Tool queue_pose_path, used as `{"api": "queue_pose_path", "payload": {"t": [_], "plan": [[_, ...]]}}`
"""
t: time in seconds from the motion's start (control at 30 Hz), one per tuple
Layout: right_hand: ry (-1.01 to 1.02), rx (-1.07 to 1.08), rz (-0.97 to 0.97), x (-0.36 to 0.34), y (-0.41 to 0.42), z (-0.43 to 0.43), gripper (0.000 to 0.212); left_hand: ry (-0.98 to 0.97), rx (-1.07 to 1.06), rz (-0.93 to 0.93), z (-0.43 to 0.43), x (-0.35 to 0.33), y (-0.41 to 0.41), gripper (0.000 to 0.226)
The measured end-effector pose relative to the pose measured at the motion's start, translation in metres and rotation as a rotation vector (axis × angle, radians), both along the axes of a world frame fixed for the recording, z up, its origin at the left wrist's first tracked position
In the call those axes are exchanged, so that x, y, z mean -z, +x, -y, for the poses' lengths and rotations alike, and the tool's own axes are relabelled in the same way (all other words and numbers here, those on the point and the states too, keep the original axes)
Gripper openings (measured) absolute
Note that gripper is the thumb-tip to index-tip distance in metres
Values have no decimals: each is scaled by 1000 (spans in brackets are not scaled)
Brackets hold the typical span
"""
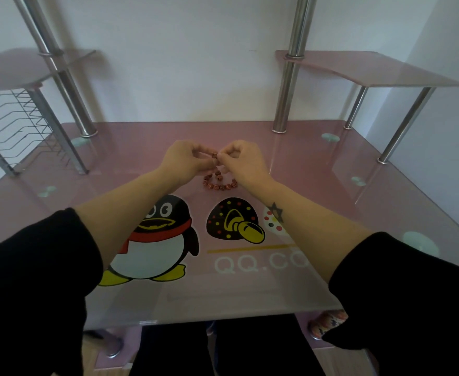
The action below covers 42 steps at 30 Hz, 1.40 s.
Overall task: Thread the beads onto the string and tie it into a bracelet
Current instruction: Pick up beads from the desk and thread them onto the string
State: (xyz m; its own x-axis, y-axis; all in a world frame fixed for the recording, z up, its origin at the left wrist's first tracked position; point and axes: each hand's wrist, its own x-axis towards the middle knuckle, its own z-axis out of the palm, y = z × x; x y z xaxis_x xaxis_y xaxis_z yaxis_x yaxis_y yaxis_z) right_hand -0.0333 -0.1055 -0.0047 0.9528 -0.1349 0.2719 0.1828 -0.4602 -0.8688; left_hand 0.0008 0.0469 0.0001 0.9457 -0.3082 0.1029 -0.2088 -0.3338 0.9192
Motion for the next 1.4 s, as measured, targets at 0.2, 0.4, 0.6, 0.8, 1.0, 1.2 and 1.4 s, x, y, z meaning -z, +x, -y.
{"api": "queue_pose_path", "payload": {"t": [0.2,0.4,0.6,0.8,1.0,1.2,1.4], "plan": [[-72,23,12,1,-2,2,7,143,-73,137,-2,6,3,12],[-259,81,61,3,-4,5,7,253,-90,242,-4,6,3,15],[-355,74,66,7,-4,5,7,307,-68,299,-5,7,-1,16],[-434,82,81,9,-4,5,7,337,-50,354,-7,9,-2,16],[-494,82,98,10,-5,5,8,362,-57,358,-8,11,-1,19],[-515,67,91,13,-4,4,5,380,-52,355,-8,11,0,20],[-521,66,102,12,-5,3,6,395,-51,369,-7,11,0,21]]}}
